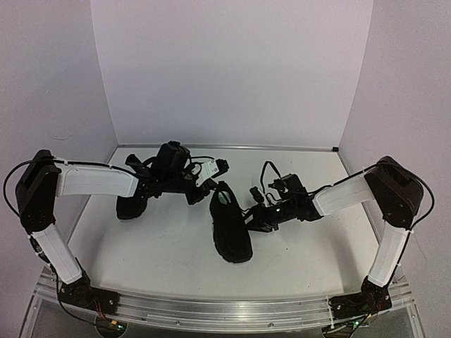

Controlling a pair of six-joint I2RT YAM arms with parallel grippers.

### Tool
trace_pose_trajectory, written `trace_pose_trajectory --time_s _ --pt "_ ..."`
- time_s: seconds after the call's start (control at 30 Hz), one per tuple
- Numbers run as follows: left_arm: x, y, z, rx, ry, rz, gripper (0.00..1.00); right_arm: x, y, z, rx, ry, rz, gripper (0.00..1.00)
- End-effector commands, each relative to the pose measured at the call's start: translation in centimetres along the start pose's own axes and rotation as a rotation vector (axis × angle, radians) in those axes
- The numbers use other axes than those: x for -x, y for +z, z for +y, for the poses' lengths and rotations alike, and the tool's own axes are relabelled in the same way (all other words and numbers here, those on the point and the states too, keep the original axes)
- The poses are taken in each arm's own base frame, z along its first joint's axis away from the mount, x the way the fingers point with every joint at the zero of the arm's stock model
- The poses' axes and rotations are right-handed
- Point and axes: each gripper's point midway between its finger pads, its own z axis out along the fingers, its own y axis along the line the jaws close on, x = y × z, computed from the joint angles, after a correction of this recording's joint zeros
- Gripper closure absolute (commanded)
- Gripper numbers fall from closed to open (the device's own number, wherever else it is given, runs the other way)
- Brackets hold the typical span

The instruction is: Tie the shoes

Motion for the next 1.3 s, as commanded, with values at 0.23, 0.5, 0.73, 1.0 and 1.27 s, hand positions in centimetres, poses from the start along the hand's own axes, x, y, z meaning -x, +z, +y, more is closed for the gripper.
trace_pose_trajectory --time_s 0.23,0.5,0.73,1.0,1.27 --pt "1.6 -2.6 5.8 0.224 -0.094 -0.067 1.0 -0.7 0.8 -0.9 -0.042 0.022 0.02 0.6" --pt "1.3 -3.1 4.3 0.154 -0.135 -0.091 0.83 0.0 0.2 1.0 0.003 -0.014 0.01 0.57" --pt "0.2 -5.9 0.9 0.051 -0.213 -0.137 0.62 1.9 -4.2 4.1 0.071 -0.057 -0.065 0.49" --pt "-2.8 -5.4 -3.4 -0.105 -0.287 -0.112 0.56 3.2 -7.3 2.7 -0.003 -0.084 -0.111 0.48" --pt "-3.8 -2.6 -6.4 -0.229 -0.253 -0.068 0.6 1.5 -5.0 0.9 0.009 -0.047 -0.025 0.52"
